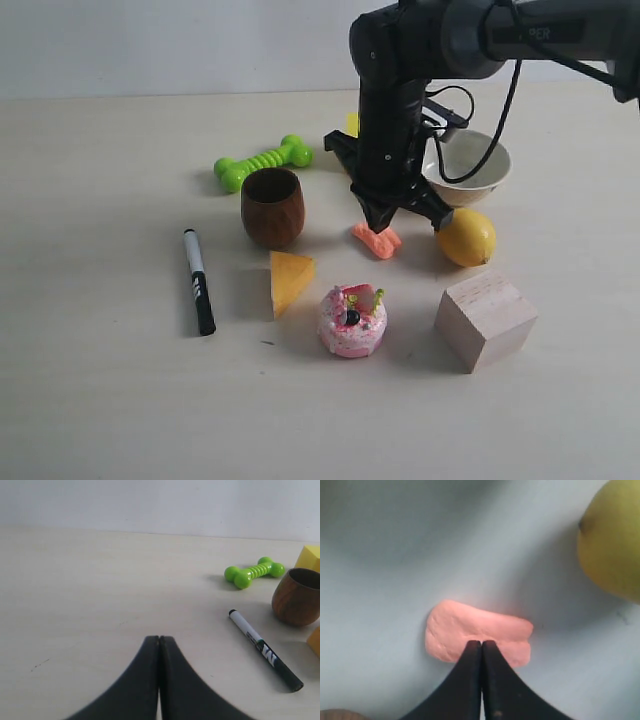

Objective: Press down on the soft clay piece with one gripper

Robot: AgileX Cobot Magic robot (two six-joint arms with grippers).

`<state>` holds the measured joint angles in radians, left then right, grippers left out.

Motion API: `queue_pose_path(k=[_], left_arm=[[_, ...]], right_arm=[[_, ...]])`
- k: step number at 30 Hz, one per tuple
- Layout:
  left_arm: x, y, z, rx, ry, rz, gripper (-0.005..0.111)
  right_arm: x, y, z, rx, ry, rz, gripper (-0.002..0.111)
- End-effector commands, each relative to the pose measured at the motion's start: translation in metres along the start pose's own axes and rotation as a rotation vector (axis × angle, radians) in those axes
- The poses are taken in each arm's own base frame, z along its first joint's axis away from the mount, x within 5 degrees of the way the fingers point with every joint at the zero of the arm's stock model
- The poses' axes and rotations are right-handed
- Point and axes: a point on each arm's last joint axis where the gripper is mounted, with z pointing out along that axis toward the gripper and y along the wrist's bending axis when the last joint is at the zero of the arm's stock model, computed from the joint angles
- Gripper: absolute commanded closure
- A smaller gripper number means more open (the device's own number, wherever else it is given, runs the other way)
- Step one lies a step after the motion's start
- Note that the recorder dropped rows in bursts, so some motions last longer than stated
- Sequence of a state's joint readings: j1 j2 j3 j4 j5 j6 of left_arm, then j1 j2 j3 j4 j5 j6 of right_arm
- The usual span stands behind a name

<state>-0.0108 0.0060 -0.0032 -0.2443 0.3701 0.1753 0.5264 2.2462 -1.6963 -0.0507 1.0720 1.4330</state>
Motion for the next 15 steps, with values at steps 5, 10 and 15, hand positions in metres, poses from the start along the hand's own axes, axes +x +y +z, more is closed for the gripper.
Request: queue_pose_path(k=[5, 10, 15], left_arm=[[0.000, 0.000, 0.000, -0.003, -0.007, 0.001, 0.107], [0.000, 0.000, 0.000, -0.003, -0.007, 0.001, 0.107], [0.000, 0.000, 0.000, -0.003, -0.007, 0.001, 0.107]], right_arm=[[-0.005, 0.003, 0.009, -0.015, -0.002, 0.016, 0.108], [-0.005, 0.003, 0.019, 0.008, 0.002, 0.013, 0.108], [-0.003, 0.002, 0.033, 0.029, 0.060, 0.026, 0.108]])
